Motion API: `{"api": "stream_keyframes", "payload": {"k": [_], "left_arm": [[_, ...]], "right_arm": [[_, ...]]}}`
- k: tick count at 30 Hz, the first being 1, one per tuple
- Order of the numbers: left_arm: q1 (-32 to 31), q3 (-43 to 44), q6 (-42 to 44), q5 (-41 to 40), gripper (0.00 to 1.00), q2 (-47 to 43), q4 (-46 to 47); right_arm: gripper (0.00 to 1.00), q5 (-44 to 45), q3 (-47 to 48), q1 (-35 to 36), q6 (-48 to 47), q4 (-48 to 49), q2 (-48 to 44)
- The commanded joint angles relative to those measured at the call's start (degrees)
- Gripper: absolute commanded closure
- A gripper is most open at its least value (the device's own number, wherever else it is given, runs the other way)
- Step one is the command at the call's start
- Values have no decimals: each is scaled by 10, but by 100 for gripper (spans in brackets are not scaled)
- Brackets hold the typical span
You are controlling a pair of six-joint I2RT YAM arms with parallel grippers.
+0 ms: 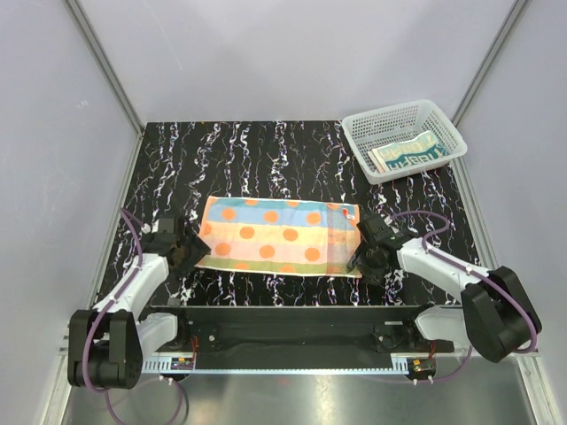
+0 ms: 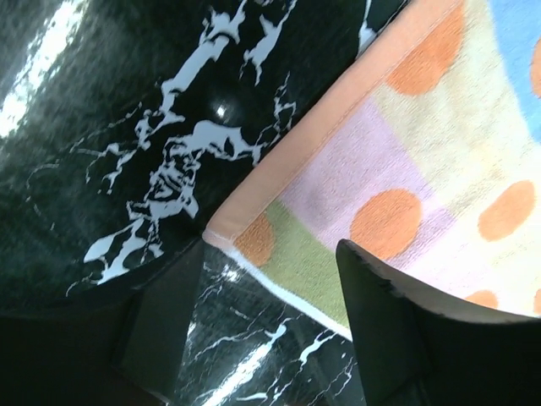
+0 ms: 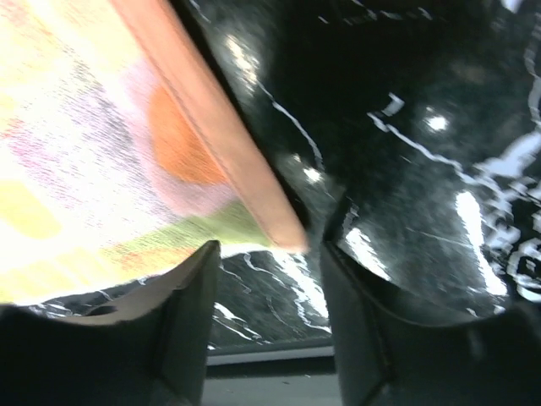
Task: Roll the towels
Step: Fold the towel
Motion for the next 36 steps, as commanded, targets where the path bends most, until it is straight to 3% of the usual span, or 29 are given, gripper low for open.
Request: {"api": "stream_keyframes", "payload": {"k": [1,3,4,6,8,9,13,25,36], "left_arm": [[5,-33,10,6,33,28,27],[6,-31,14,6,37,36,32],[6,-31,15,7,49,41,38],[7,-30,21,9,59,53,45],[8,-31,24,10,76,62,56],[8,-30,24,15,81,64,57],[9,-28,25,13,100,60,64],[10,-6,24,-24,100,-77,4],[9,57,7,11,100,-87,-64]], "right_arm": [[44,7,-8,-9,-3,54,30],[55,4,-10,-10,-5,60,36],[57,4,-10,-11,-6,64,42],[66,4,-11,-12,-11,65,46],[73,7,-11,-13,-15,61,47],[83,9,-11,-13,-16,61,45],[100,17,-10,-14,-21,50,32],[100,47,40,-15,-42,-40,-62],[100,56,94,-14,-57,-107,-119]]}}
